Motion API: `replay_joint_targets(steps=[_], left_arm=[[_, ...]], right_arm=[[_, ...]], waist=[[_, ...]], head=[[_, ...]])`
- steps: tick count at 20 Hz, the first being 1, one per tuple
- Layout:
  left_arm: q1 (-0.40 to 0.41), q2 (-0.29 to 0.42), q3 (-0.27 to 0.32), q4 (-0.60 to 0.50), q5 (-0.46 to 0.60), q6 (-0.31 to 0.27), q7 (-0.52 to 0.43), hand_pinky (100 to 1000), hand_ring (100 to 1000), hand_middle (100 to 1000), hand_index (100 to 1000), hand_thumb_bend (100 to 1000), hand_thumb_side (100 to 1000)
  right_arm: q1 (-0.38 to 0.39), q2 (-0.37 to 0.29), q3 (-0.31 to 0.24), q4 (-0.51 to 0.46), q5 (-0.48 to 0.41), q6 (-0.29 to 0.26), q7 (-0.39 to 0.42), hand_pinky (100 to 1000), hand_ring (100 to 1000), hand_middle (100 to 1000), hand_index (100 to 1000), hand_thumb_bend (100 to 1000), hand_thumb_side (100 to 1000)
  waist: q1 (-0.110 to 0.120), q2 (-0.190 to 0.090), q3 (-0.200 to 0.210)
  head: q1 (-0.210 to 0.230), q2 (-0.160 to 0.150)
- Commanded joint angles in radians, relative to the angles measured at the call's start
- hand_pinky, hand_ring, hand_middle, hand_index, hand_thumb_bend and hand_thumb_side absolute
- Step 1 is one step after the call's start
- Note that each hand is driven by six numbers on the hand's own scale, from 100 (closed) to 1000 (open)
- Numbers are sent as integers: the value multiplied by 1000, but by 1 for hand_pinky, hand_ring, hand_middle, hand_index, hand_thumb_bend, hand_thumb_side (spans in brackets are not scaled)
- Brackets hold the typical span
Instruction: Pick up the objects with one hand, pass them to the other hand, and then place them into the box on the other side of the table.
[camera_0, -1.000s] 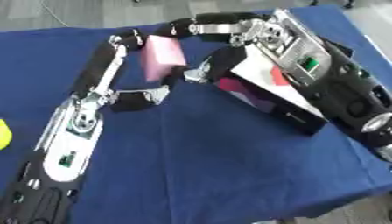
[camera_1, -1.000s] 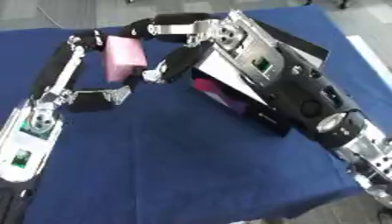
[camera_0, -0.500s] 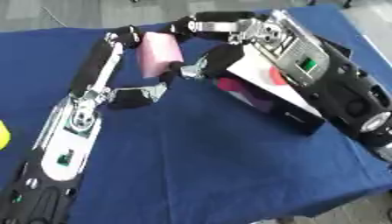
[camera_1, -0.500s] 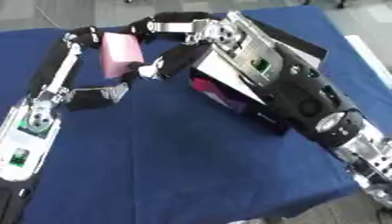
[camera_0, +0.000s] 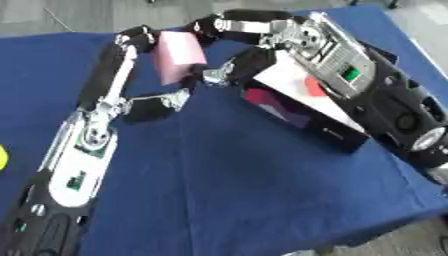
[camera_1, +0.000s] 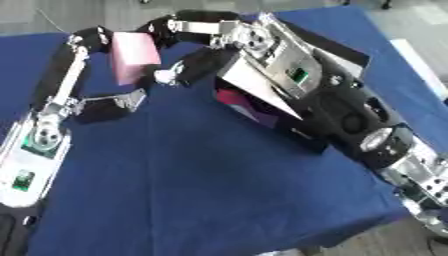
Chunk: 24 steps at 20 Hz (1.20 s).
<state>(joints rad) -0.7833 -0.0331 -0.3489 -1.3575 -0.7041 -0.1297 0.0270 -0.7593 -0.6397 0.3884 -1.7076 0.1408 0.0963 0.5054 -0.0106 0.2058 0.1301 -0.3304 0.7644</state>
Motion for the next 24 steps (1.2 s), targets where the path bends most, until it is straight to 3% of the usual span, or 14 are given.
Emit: replay_joint_targets(steps=[1,4,5,6,9,11,12,22,24], left_arm=[[-17,-5,-5,-3,-22,18,12,754,704,677,720,140,360],[-17,-4,-8,0,-40,19,1,767,745,717,771,236,421],[-17,-3,-9,1,-48,15,-8,779,768,739,795,325,490],[-17,-3,-10,2,-56,9,-17,779,768,739,795,325,490],[-17,-3,-11,4,-78,-13,-51,793,784,753,811,542,585],[-16,-3,-8,3,-88,-23,-68,793,784,753,811,542,585],[-16,-2,-7,4,-94,-25,-74,797,788,755,813,599,612],[-13,0,0,4,-126,-4,-70,807,796,764,820,789,782],[-11,2,3,9,-140,16,-64,807,797,765,820,780,806]], right_arm=[[-20,-27,-18,-34,-14,1,-8,911,861,800,731,100,440],[-21,-32,-20,-41,-20,0,-5,911,858,798,729,100,430],[-22,-35,-21,-43,-22,-1,-4,911,856,796,727,100,421],[-22,-37,-22,-44,-24,-1,-2,911,856,796,727,100,421],[-22,-42,-23,-47,-27,-4,4,910,854,794,725,100,421],[-21,-44,-23,-47,-27,-5,8,910,854,794,725,100,421],[-20,-45,-23,-46,-27,-5,11,909,852,791,722,100,425],[-15,-52,-27,-43,-14,-6,29,906,839,782,713,100,398],[-13,-55,-28,-45,-13,-9,29,906,838,781,712,100,392]], waist=[[-12,-4,-3],[-10,-4,-5],[-10,-5,-6],[-9,-5,-6],[-9,-7,-7],[-9,-7,-8],[-9,-8,-8],[-10,-10,-9],[-10,-12,-10]], head=[[-5,6],[-5,6],[-6,6],[-6,6],[-7,6],[-7,6],[-8,6],[-13,6],[-13,6]])
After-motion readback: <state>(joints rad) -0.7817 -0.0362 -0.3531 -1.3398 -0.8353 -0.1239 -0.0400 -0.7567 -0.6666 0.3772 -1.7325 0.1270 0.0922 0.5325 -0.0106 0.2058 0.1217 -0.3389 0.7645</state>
